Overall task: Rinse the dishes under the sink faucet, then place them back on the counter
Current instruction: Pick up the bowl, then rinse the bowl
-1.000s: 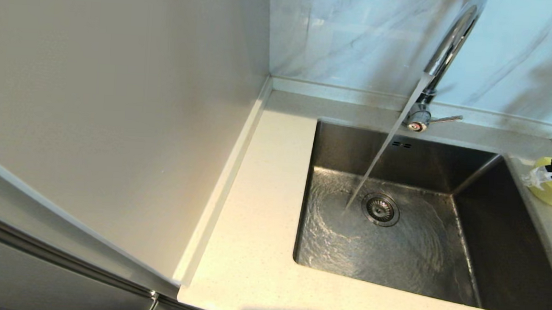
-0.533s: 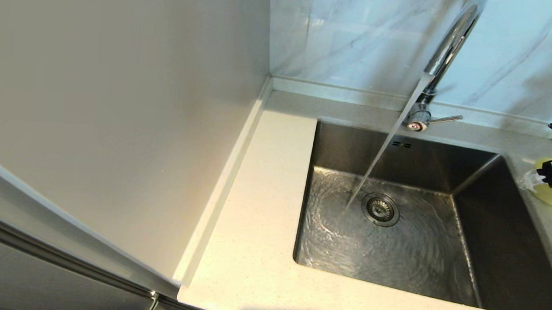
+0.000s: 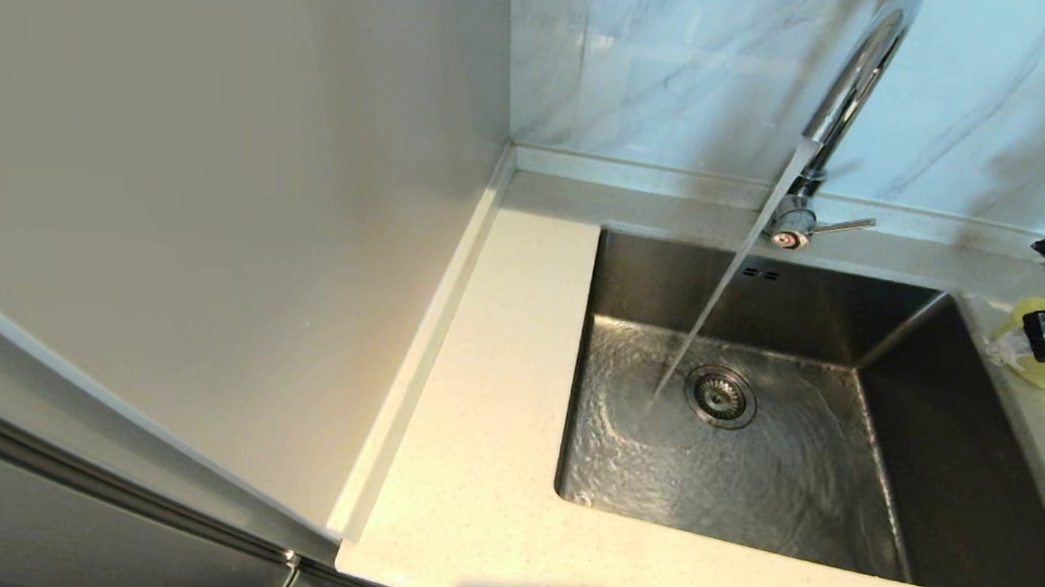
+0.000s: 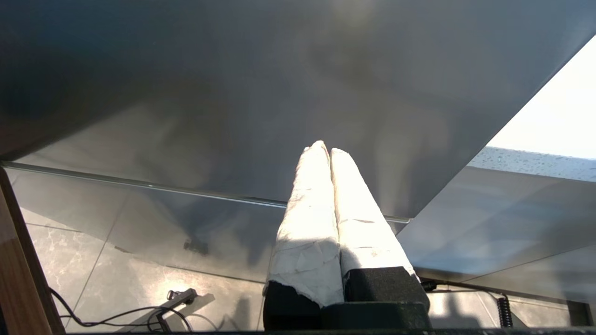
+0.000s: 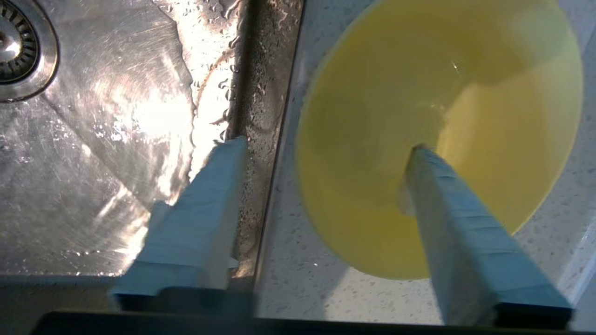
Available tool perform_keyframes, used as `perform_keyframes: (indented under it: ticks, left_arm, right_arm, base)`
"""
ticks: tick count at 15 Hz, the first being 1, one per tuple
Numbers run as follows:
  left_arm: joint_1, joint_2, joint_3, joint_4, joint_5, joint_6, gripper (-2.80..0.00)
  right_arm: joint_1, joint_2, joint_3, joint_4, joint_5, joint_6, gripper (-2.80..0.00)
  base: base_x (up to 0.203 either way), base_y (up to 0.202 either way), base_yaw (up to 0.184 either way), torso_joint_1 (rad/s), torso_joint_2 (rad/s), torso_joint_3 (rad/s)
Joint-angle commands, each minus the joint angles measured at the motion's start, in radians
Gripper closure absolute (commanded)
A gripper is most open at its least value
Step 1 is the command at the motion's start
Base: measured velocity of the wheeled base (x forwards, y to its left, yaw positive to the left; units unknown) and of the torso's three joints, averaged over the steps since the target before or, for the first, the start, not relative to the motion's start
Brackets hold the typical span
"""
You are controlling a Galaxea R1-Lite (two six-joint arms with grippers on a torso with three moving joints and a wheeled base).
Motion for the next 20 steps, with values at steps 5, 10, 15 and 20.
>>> perform_keyframes:
  ticks: [5, 10, 15, 20]
  left_arm:
    - [0.000, 0.000, 0.000, 0.000, 0.000, 0.000, 0.00]
    - [0.000, 0.000, 0.000, 0.000, -0.001, 0.000, 0.00]
    - [0.000, 0.000, 0.000, 0.000, -0.001, 0.000, 0.00]
    - [0.000, 0.000, 0.000, 0.000, -0.001, 0.000, 0.00]
  right_arm:
    - [0.000, -0.036, 0.049, 0.004, 0.002, -0.003, 0.00]
    - [0.051, -0.127, 0.078, 0.005, 0.016, 0.061, 0.00]
    - [0.136, -0.295, 0.134, 0.008, 0.052, 0.142, 0.00]
    - [0.279, -0.461, 0.258, 0.082, 0.125, 0.187, 0.00]
  base:
    - [0.000, 0.000, 0.000, 0.000, 0.00, 0.000]
    - [0.000, 0.000, 0.000, 0.000, 0.00, 0.000]
    - [0.000, 0.000, 0.000, 0.000, 0.00, 0.000]
    - [0.000, 0.000, 0.000, 0.000, 0.00, 0.000]
